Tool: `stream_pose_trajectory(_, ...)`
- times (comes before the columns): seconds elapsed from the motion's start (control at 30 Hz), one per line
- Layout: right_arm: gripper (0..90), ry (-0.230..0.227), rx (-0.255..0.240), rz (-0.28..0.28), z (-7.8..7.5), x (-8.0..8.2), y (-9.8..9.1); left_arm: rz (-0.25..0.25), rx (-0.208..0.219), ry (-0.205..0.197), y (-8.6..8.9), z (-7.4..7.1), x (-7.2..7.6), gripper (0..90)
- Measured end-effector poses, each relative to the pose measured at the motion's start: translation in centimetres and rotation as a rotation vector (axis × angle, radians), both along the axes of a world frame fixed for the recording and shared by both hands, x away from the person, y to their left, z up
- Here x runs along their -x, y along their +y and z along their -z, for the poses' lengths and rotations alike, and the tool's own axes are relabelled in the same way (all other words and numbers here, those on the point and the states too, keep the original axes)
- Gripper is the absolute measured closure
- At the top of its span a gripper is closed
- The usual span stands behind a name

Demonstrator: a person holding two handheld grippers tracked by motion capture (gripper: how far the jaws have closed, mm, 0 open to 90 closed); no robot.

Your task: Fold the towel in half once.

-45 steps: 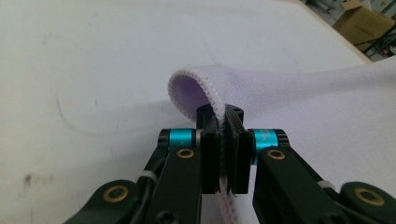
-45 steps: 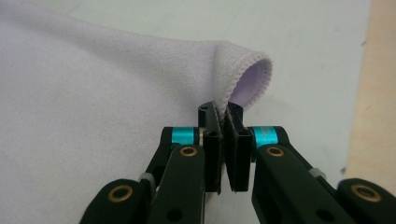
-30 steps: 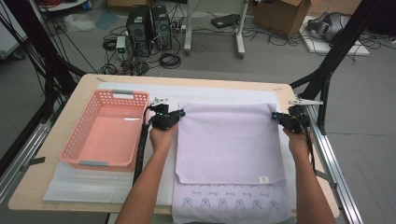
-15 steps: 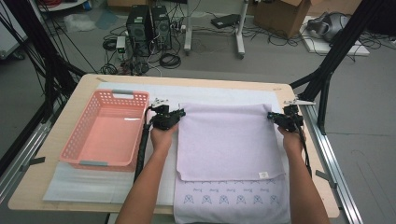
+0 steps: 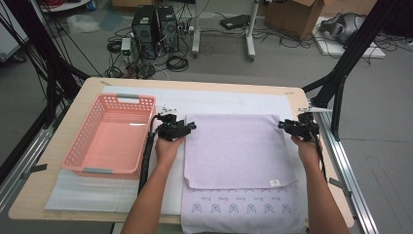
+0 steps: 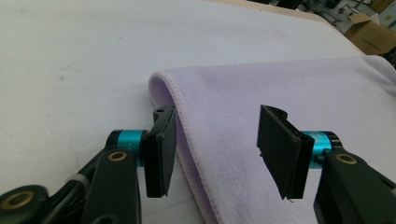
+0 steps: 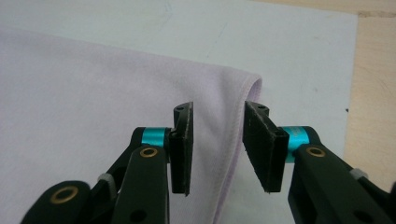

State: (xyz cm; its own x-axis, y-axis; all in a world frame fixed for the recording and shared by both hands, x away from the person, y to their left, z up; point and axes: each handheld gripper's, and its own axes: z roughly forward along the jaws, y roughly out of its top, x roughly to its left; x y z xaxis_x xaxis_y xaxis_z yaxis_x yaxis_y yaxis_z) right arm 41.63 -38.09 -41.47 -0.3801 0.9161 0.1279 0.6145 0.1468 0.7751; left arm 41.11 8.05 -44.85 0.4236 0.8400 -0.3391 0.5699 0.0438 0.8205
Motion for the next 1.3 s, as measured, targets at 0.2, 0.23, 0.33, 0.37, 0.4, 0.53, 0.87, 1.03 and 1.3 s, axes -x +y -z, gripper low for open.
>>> stream_pose_trajectory(0.2, 57.0, 0.033, 0.015, -0.067, -0.9, 2.1, 0.1, 0.047, -0.024, -0.037, -0.6, -0.5, 2.1, 43.0)
stream_pose_trajectory(0.23, 56.5, 0.017, 0.023, -0.071, -1.1, 2.8, 0.3, 0.052, -0.022, -0.039, -0.6, -0.5, 2.4, 42.9)
stream_pose_trajectory(0.33, 55.3, 0.004, 0.018, -0.084, -1.4, 4.3, 0.2, 0.071, -0.027, -0.048, -0.7, -0.5, 3.6, 40.9)
stream_pose_trajectory(0.37, 55.4, 0.003, 0.018, -0.089, -1.3, 4.7, 0.2, 0.075, -0.024, -0.057, -0.7, -0.6, 4.0, 40.6)
stream_pose_trajectory(0.4, 55.4, 0.013, 0.023, -0.094, -1.3, 5.2, 0.2, 0.088, -0.027, -0.064, -0.7, -0.6, 4.5, 40.5)
stream_pose_trajectory(0.53, 55.6, 0.019, 0.019, -0.114, -0.7, 7.6, 0.2, 0.125, -0.043, -0.092, -0.9, -1.1, 6.1, 39.0)
stream_pose_trajectory(0.87, 58.1, 0.013, 0.041, -0.108, 1.4, 13.0, -0.1, 0.16, -0.023, -0.084, 0.5, -0.4, 9.9, 41.3)
stream_pose_trajectory(1.03, 58.2, 0.017, 0.029, -0.099, 1.7, 15.1, -0.4, 0.171, -0.012, -0.054, 1.4, 0.2, 11.9, 38.3)
stream_pose_trajectory(1.3, 59.1, 0.021, 0.063, -0.126, 2.1, 17.7, -0.3, 0.237, 0.001, -0.043, 1.9, 0.0, 15.2, 43.9)
